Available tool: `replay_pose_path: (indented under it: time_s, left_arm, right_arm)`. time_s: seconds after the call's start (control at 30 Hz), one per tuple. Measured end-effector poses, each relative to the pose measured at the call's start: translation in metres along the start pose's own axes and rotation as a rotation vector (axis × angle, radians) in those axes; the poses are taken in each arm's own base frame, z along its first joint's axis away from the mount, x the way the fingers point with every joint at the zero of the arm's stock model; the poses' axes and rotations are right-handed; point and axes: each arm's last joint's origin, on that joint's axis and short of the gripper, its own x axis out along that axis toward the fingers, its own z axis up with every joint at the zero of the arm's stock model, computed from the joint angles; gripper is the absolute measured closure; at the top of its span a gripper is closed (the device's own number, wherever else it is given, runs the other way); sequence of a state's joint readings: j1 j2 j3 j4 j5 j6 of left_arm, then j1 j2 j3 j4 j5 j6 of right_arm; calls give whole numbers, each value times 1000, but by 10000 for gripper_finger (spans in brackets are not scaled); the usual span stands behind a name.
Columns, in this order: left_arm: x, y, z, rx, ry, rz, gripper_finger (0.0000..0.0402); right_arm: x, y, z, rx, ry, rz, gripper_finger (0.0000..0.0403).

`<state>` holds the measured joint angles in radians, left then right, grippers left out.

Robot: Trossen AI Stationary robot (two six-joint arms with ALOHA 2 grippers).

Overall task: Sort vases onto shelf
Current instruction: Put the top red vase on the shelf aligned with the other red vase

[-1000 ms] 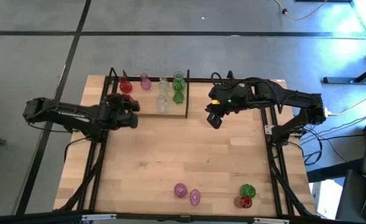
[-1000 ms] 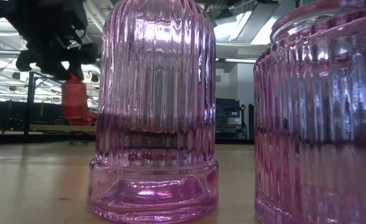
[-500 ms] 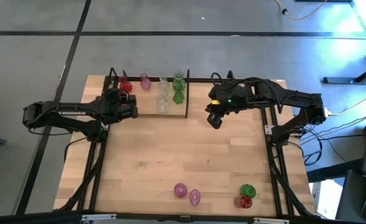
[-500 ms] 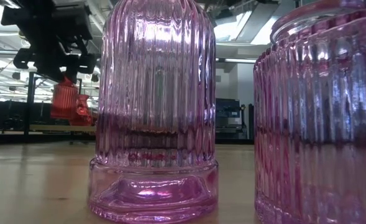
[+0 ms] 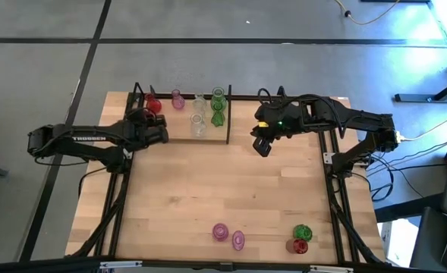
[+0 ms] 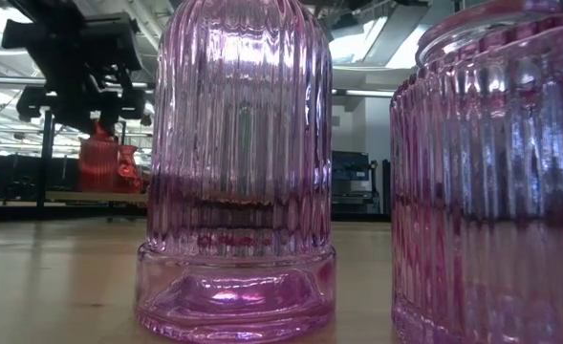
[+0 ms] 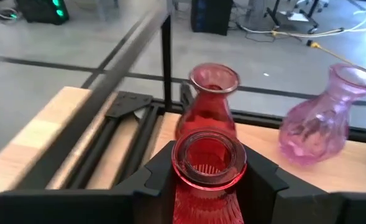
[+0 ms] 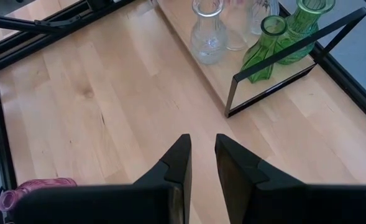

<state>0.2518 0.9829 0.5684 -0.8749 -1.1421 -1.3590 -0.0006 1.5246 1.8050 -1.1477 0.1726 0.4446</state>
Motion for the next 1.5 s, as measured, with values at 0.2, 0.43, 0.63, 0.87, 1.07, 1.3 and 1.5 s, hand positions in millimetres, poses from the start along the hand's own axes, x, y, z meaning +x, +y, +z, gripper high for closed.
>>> replay_pose_path:
  time_s: [0.2,0.43,0.63,0.87,1.07,1.3,1.5]
  left_arm:
    - [0,-3,-1,-36,-26,-22,286]
    - [4,-5,1,-49,-29,-6,286]
    - [-6,-18,20,-134,-47,-66,286]
    - [-11,-30,58,21,-91,-55,286]
    - [5,-29,65,82,7,-55,287]
    - [15,-25,67,102,94,-68,287]
    - [21,-27,71,88,116,-99,287]
  right_arm:
    - [0,0,0,-4,0,0,343]
    - [0,0,0,-5,0,0,343]
    - [0,0,0,-6,0,0,343]
    - [0,0,0,-8,2,-1,343]
    - [0,0,0,-31,0,-1,343]
    - [0,0,0,-31,0,-1,343]
    - [0,0,0,-30,1,0,343]
